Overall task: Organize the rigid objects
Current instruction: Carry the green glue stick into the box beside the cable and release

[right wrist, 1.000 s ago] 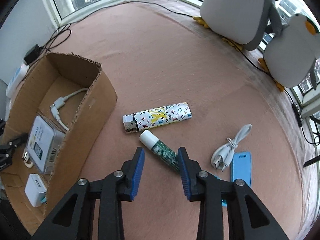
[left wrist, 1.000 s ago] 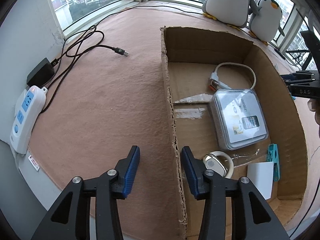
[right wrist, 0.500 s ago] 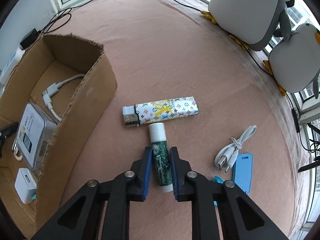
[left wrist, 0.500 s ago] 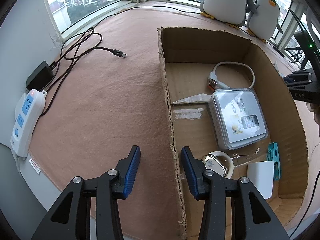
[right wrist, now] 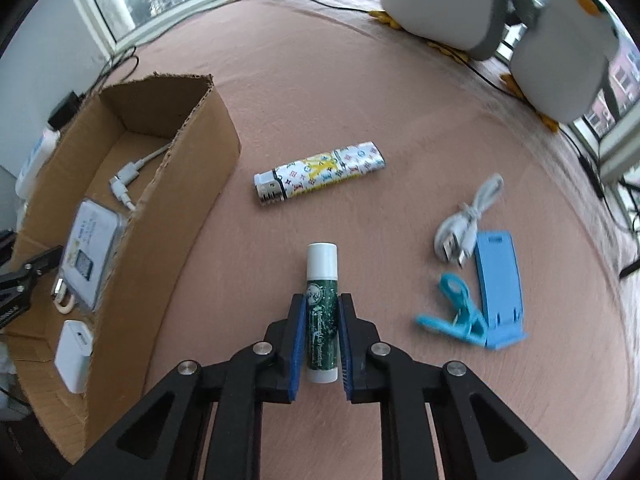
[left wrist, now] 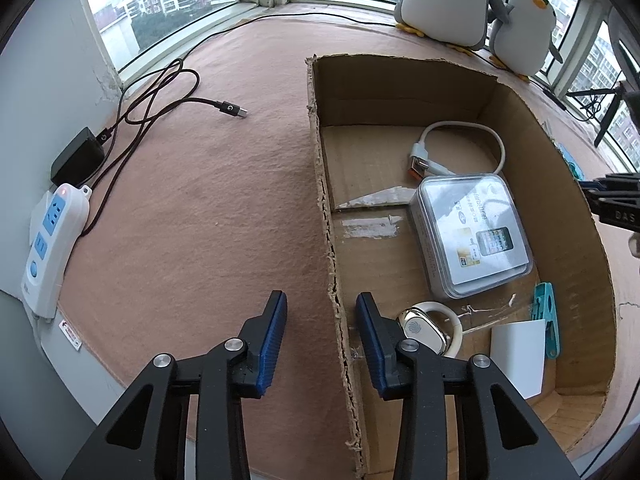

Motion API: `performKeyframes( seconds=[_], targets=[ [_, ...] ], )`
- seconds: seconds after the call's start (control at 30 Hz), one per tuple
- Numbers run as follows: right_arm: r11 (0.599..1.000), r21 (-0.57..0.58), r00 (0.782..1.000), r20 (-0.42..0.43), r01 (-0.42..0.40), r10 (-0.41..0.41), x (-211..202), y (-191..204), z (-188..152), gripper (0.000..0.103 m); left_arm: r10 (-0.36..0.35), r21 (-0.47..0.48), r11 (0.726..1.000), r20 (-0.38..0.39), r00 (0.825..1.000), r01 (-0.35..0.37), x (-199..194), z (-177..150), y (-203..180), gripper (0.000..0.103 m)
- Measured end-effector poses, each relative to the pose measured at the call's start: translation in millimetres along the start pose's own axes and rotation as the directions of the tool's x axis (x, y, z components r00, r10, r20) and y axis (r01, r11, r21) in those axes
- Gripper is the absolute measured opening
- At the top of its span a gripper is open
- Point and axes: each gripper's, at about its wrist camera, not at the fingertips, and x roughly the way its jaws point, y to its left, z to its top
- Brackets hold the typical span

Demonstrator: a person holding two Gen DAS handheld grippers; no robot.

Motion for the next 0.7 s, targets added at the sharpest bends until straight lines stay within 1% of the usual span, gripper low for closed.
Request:
performKeyframes(
  seconds=[0.2,0.37,0.47,0.57,0.7],
  targets=[
    [0.996,0.086,0.998,0.06,-0.039,0.034,-23.6,-1.6,-15.8,0.014,0.001,0.003,1.0,0.005,1.0,-0.001,-0.7,-1.2,-0.4,0.038],
    [0.992,0.106,0.991,0.122,-0.07,0.057,-47.2,6.5,-16.7,0.014,0.003,0.007,1.0,0.007,1.0,-0.003,-1.1,-1.8,-0.9,0.038],
    [0.991,0.097,0.985,0.154,-0.093,0.077,-58.9,14.4,-10.9,0.014,0.006,0.009,1.0,0.008,1.0,-0.006,-1.2,-1.5,-1.9,0.038],
    [0.992,0.063,0.978,0.183,-0.111,0.098,-70.2,29.5,-1.4,0.014,0.007,0.01,1.0,0.009,1.0,-0.007,-1.4,-1.5,-2.3,0.038],
    [0.99,0.022,0.973,0.189,-0.141,0.134,-70.1,54.9,16.4,0.014,0.005,0.009,1.0,0.008,1.0,-0.005,-1.2,-1.4,-2.7,0.038]
  ],
)
